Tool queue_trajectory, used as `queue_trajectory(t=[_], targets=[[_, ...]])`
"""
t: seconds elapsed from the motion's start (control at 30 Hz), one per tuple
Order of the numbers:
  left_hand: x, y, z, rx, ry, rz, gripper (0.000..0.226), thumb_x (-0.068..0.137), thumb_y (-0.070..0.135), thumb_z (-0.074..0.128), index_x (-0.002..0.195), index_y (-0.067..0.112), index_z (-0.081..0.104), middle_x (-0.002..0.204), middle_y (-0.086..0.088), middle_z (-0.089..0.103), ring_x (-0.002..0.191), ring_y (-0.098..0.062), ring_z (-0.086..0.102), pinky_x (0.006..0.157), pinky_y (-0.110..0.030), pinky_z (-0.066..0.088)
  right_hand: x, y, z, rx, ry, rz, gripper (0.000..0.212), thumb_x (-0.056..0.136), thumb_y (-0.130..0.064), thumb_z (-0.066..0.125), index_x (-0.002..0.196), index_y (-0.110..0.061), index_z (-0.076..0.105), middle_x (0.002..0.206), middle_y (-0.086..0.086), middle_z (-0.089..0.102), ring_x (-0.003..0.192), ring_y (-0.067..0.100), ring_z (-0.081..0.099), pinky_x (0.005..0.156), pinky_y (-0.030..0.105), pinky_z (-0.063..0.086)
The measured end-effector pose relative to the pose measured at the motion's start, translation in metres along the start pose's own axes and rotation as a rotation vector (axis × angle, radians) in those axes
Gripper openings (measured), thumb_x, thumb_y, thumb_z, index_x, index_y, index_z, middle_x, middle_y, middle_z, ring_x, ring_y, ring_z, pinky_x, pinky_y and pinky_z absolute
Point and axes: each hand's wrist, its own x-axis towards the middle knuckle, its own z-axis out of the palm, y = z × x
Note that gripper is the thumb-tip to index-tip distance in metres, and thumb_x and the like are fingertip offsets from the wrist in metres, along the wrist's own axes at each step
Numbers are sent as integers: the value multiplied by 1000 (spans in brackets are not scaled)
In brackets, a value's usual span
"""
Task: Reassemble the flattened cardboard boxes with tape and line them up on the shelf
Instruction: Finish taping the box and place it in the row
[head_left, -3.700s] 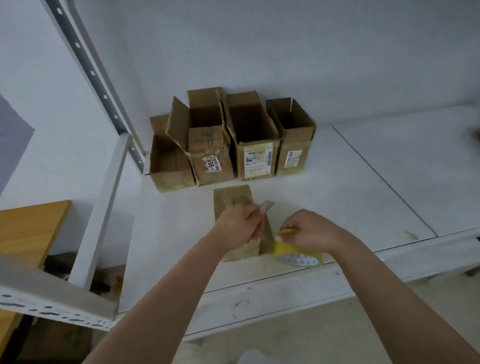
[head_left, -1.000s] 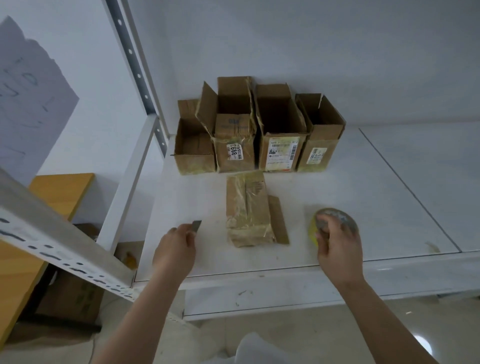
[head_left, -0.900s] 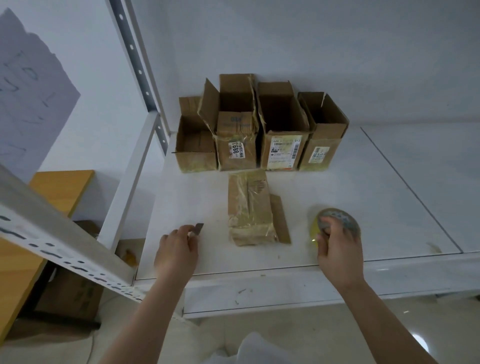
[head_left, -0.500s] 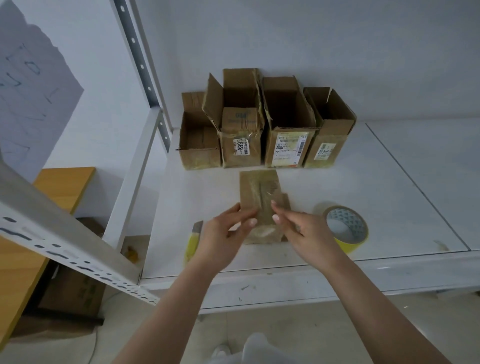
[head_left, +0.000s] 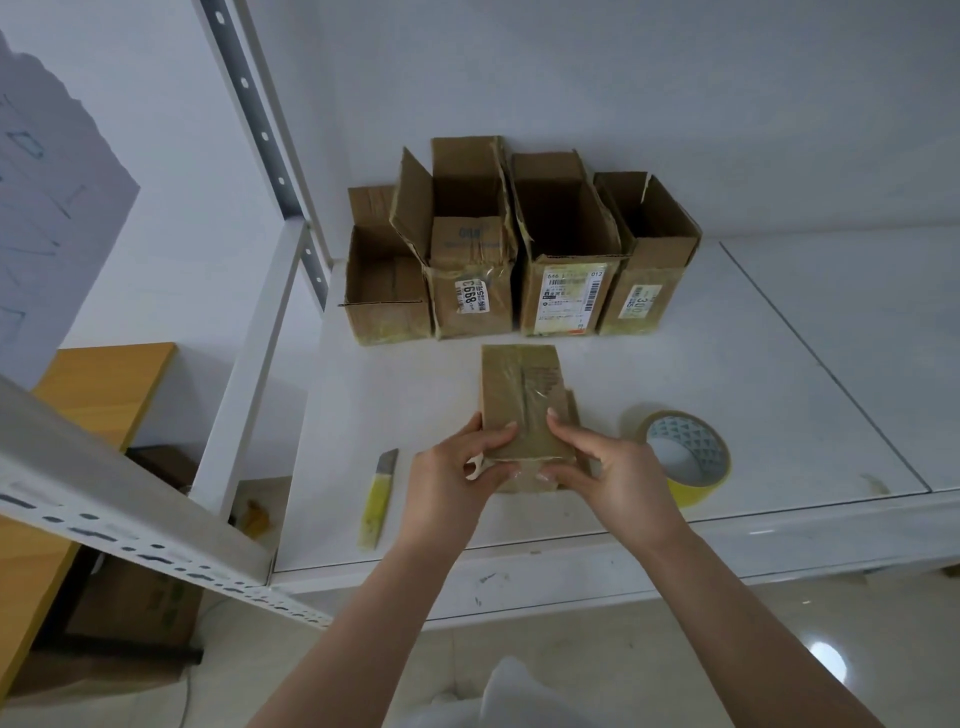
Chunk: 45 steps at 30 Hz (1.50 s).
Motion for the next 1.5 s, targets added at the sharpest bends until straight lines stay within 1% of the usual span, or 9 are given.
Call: queue_trajectory(t=[0.13,0.27,0.5,0.63,0.73,0.93,1.1,1.27,1.5], targets=[[-1,-2,1,-4,-13,20,48,84,3,74,110,42,65,137,-4,58,119,24,39,96,-7,40,2,-4,4,-89,41,-55,54,78,-28,79,129,-22,63,96,4,77,85,17,72,77,33,55],[0,1,-1,93,-9,40,42,85,8,74,116,36,67,136,1,58,130,-4,49,99,-14,44,4,-7,4,-140,37,-53,51,81,-30,76,129,-21,63,79,5,75,67,18,68,67,29,52],[3,33,-39,-106,-9,137,43,92,52,47,135,50,43,138,23,50,127,5,48,96,-12,44,11,-25,-24,-4,31,38,52,77,-28,80,127,-26,64,83,5,76,79,25,71,76,34,56],[7,48,-36,-36,2,243,41,99,44,35,139,39,43,149,8,41,139,1,34,109,-14,33,9,-43,-34,149,-26,68,49,76,-24,80,122,-22,67,70,-13,73,63,5,69,58,8,45],[3,49,-25,-24,-76,270,48,100,53,30,142,35,44,154,6,33,143,-2,27,112,-25,33,4,-55,-37,193,-53,78,47,75,-26,80,121,-22,67,70,-14,73,65,2,70,58,14,50],[2,51,-17,104,-23,353,46,96,63,31,126,37,54,151,3,39,134,10,34,99,-3,31,-3,-62,-44,161,-22,91,46,78,-29,79,121,-26,67,69,-12,73,67,7,71,66,22,52],[1,56,-15,119,231,339,33,98,57,33,116,41,56,141,12,50,126,2,48,99,-12,41,-7,-69,-42,69,163,126,42,69,-66,61,92,-31,59,69,-16,70,69,-2,65,64,16,49],[-2,64,-14,77,299,380,36,99,55,34,115,35,59,128,34,49,122,16,45,94,-2,36,-10,-73,-39,-2,233,-72,33,87,-40,65,70,-14,56,62,-6,67,61,14,66,64,39,50],[-4,82,-25,-27,311,316,22,102,40,35,107,46,56,104,30,63,97,3,61,70,-7,45,-7,-73,-54,369,215,-93,36,99,-42,45,93,-14,66,71,-1,68,66,9,67,66,17,50]])
